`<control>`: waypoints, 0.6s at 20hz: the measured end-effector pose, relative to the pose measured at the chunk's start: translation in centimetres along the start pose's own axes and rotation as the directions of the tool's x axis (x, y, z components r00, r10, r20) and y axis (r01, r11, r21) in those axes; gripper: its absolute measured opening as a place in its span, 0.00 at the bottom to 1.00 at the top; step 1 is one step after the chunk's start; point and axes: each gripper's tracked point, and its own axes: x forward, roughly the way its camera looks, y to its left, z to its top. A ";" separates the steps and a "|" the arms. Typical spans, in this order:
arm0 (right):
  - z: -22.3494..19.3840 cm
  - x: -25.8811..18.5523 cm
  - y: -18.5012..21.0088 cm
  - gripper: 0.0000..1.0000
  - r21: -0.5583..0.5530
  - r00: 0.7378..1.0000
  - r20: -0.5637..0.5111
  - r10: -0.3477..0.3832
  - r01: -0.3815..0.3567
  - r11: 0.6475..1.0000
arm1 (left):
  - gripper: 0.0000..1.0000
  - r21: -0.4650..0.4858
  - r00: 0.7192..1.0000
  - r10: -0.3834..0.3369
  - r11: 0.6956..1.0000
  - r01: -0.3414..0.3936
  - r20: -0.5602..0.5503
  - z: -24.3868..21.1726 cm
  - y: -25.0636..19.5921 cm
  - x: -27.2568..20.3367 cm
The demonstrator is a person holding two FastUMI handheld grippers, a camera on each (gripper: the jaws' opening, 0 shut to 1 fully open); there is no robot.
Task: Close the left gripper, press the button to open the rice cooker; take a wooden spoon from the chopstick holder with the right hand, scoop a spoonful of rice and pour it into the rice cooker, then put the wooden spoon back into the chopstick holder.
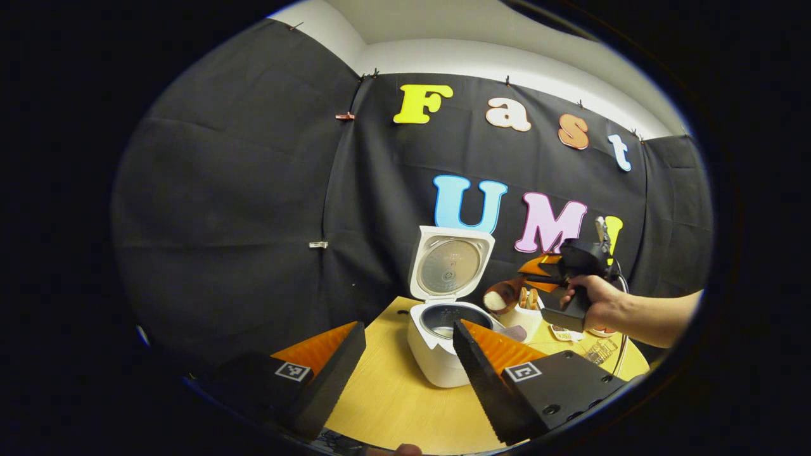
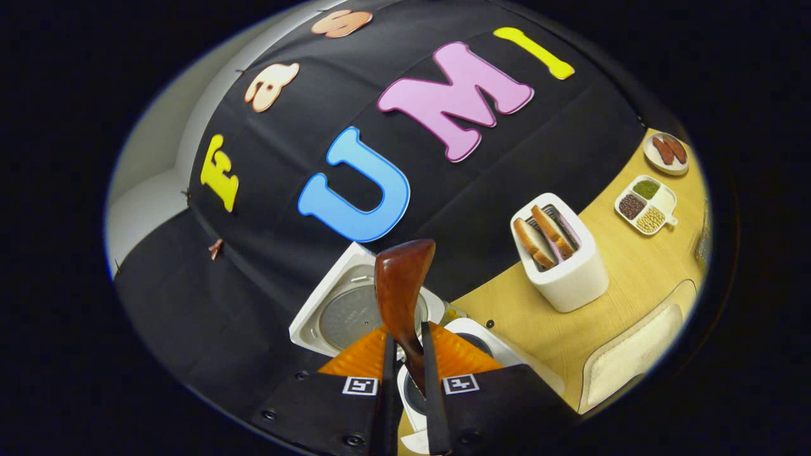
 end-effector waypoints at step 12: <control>-4.9 3.7 1.7 0.13 -0.608 0.999 -0.044 0.028 -0.049 0.793 | 0.96 -0.034 0.996 0.070 0.997 -0.072 -0.055 -3.1 2.9 -0.7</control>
